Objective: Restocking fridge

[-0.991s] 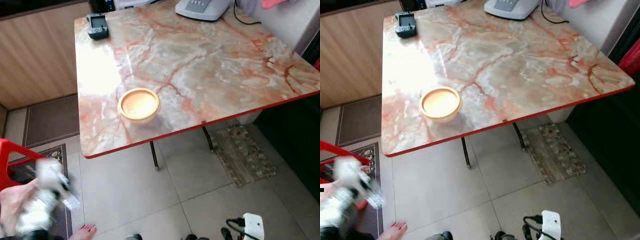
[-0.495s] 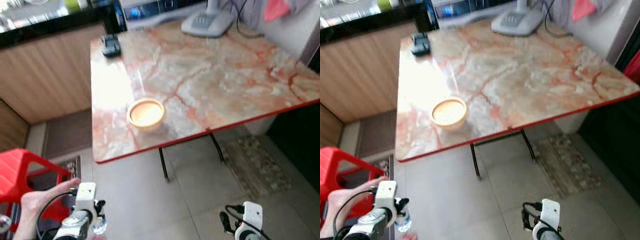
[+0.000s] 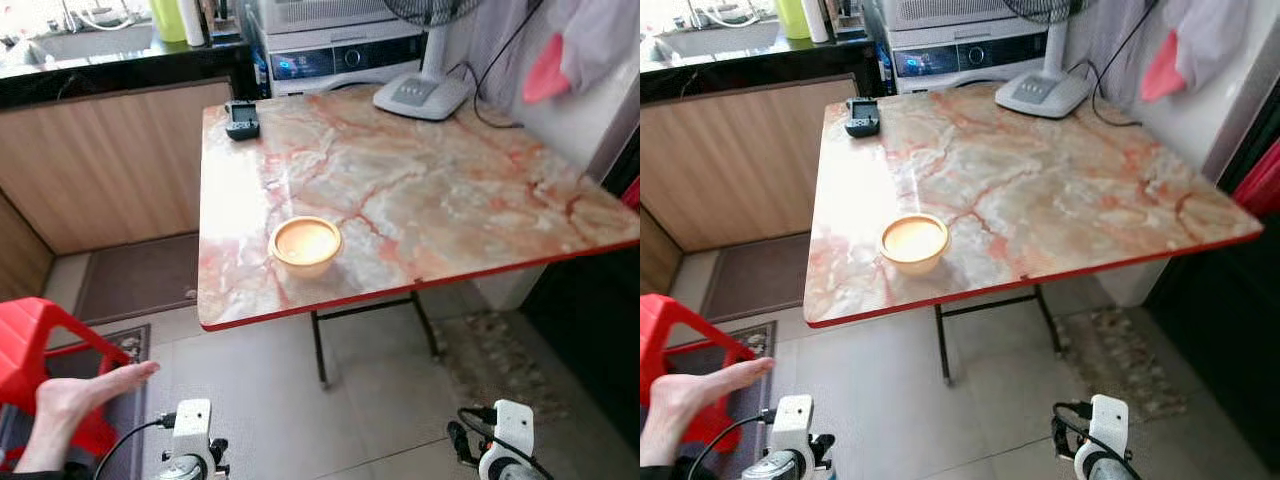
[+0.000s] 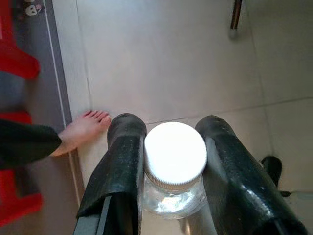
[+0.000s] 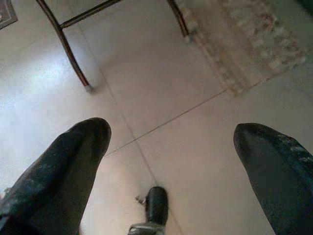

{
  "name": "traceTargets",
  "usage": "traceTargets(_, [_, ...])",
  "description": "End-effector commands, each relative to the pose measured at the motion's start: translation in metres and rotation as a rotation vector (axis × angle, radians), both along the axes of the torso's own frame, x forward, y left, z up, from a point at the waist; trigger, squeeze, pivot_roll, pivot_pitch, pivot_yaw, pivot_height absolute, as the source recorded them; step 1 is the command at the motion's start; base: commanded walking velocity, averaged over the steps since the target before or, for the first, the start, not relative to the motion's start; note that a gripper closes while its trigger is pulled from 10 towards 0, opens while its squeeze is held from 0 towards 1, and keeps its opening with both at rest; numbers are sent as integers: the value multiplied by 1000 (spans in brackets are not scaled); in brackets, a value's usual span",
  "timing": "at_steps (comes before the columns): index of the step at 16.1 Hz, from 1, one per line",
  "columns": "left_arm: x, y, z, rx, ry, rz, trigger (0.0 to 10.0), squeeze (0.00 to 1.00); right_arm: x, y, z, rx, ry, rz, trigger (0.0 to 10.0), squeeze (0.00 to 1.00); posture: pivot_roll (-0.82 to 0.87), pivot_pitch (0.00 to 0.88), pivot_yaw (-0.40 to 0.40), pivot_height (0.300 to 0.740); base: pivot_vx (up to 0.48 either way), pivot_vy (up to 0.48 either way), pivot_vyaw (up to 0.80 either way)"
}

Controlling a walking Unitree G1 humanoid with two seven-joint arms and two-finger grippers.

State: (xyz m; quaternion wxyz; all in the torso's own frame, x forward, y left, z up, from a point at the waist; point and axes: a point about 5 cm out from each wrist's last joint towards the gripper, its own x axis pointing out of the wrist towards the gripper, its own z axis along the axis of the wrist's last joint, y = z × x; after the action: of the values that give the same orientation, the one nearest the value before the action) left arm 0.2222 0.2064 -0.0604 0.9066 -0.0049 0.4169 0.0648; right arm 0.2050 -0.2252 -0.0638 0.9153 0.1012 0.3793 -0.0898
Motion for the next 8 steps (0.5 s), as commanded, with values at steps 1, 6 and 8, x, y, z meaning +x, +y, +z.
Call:
traceTargets(1, [-1,5,1,4,-12,41,10000,0,-1,1,-1,10,11,2,10000,0,87,12,-16,740,0,0,0])
traceTargets(6, [-11,17,-3,26,7,71,10000,0,-1,2,-2,10,34,2,10000,0,95,39,-4,740,0,0,0])
traceTargets(8, [-16,20,-5,33,21,74,10000,0,-3,3,-4,15,53,4,10000,0,89,52,2,740,0,0,0])
